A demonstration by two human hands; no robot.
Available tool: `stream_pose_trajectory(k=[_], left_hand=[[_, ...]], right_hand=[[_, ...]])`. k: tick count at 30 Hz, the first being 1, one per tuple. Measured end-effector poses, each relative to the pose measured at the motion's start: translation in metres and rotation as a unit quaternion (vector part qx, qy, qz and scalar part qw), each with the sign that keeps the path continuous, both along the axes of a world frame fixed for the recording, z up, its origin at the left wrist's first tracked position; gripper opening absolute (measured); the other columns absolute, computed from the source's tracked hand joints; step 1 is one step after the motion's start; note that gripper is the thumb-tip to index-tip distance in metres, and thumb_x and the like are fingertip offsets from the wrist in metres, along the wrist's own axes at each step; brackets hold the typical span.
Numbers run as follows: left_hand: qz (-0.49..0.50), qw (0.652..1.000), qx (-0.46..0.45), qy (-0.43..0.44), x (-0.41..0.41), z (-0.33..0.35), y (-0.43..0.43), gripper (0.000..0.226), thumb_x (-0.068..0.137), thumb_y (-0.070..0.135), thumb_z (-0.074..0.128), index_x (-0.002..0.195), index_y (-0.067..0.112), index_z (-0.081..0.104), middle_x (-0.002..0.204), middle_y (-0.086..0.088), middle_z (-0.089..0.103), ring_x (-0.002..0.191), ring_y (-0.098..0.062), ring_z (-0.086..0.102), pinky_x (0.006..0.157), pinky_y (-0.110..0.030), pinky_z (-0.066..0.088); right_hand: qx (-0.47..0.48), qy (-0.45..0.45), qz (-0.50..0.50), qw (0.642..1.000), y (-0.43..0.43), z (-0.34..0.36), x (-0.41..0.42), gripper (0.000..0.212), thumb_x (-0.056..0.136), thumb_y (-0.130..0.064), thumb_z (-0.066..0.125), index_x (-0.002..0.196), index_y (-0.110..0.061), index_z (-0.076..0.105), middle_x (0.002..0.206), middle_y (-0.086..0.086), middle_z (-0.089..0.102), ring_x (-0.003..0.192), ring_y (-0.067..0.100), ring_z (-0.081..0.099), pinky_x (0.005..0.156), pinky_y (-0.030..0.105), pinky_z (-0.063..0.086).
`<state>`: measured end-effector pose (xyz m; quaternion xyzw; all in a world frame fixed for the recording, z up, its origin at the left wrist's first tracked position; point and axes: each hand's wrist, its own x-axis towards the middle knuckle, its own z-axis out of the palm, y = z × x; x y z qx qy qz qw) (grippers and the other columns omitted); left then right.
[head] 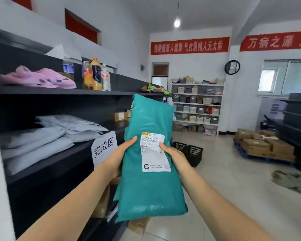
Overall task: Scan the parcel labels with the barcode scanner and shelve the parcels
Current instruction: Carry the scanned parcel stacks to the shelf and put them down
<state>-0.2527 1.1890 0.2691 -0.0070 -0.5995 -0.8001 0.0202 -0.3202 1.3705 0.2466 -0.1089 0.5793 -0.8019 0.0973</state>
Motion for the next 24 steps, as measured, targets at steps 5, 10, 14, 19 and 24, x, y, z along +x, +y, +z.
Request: stream_pose_trajectory(k=[5,10,14,19,24], left_hand=[[0.062,0.998,0.016,0.015,-0.105,0.009,-0.031,0.024,0.090,0.038,0.055,0.094,0.020,0.070,0.087,-0.004,0.077,0.069,-0.018,0.073,0.063,-0.030,0.055],[0.100,0.992,0.079,0.011,-0.207,-0.002,-0.051,0.036,0.091,0.044,0.052,0.108,0.017,0.069,0.105,-0.007,0.074,0.085,-0.020,0.073,0.072,-0.033,0.054],[0.149,0.984,0.094,0.006,-0.289,-0.013,-0.078,0.049,0.088,0.051,0.053,0.120,0.017,0.065,0.117,-0.009,0.069,0.106,-0.026,0.067,0.091,-0.040,0.050],[0.242,0.967,0.073,0.014,-0.380,0.009,-0.121,0.040,0.090,0.047,0.050,0.104,0.015,0.070,0.094,-0.009,0.075,0.077,-0.022,0.073,0.076,-0.037,0.051],[0.323,0.944,0.060,0.007,-0.457,0.030,-0.171,0.036,0.094,0.041,0.046,0.080,0.018,0.071,0.067,-0.004,0.074,0.055,-0.018,0.070,0.062,-0.032,0.048]], right_hand=[[-0.018,-0.006,0.089,0.996,-0.046,0.010,-0.115,0.064,0.061,-0.034,0.085,0.118,-0.009,0.068,0.117,0.016,0.070,0.111,0.036,0.064,0.104,0.051,0.045],[-0.030,-0.020,0.159,0.987,-0.075,0.010,-0.225,0.026,0.084,-0.028,0.062,0.101,-0.010,0.070,0.093,0.009,0.075,0.080,0.026,0.069,0.080,0.037,0.052],[-0.001,-0.024,0.181,0.983,-0.107,0.002,-0.326,0.027,0.076,-0.031,0.064,0.093,-0.012,0.070,0.086,0.009,0.072,0.073,0.026,0.065,0.073,0.034,0.050],[0.052,-0.048,0.239,0.968,-0.172,0.013,-0.445,0.028,0.083,-0.030,0.066,0.105,-0.013,0.073,0.101,0.010,0.074,0.087,0.028,0.068,0.084,0.038,0.052],[0.071,-0.043,0.276,0.958,-0.245,0.031,-0.541,0.037,0.083,-0.032,0.069,0.113,-0.011,0.071,0.111,0.014,0.072,0.092,0.030,0.068,0.080,0.037,0.055]])
